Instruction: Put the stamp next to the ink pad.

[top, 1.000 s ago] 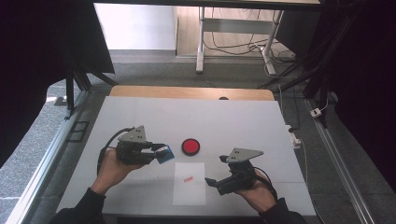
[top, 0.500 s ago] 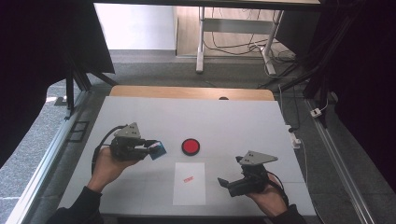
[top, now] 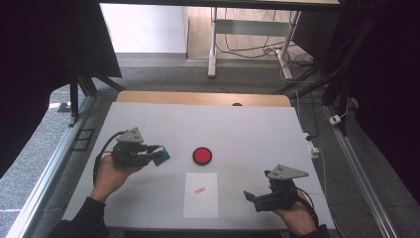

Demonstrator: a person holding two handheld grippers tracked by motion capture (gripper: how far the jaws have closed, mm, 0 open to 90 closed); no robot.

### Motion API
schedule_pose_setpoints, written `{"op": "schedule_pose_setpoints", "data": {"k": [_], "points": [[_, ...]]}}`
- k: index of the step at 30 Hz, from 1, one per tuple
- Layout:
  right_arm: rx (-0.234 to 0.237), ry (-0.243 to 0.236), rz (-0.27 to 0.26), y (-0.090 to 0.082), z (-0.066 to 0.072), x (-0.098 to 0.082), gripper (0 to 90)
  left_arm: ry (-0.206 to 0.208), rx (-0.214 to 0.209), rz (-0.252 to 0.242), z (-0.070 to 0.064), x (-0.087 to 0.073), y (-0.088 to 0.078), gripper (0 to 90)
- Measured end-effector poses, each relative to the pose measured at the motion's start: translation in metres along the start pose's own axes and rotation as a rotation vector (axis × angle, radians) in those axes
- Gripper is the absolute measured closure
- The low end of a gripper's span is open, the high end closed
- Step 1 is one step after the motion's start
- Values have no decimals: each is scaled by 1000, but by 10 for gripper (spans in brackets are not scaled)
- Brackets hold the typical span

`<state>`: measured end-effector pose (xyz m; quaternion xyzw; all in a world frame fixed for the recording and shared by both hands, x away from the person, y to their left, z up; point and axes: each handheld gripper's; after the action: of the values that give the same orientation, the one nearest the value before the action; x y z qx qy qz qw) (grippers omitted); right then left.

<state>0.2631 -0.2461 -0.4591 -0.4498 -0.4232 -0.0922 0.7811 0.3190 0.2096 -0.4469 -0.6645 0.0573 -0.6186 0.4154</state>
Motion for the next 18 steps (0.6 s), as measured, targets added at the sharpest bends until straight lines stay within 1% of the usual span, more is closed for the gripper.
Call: {"op": "schedule_pose_setpoints", "data": {"k": [3,6,8,10,14,15,18], "points": [[-18,7,8,-4,-3,-3,0,-11,12,3,2,-2,0,702],[-25,18,12,-7,-7,-6,0,-11,24,11,4,-4,-1,702],[-34,25,13,-10,-9,-8,0,-14,45,23,4,-5,0,702],[-38,38,13,-12,-11,-10,0,-14,53,32,6,-6,0,702],[-52,54,13,-18,-16,-13,0,-46,81,53,9,-11,3,702],[-52,63,8,-20,-17,-13,0,-47,91,56,10,-12,3,702],[-54,68,5,-22,-18,-14,0,-71,106,65,14,-17,4,702]]}}
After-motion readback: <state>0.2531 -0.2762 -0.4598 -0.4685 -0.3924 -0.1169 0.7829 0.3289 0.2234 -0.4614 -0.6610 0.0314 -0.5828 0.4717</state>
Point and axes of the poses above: each handheld gripper's, and its own axes: y roughly forward along the jaws, x roughly out of its top, z roughly to its left, and after that the axes turned 15 degrees about y, right-handed
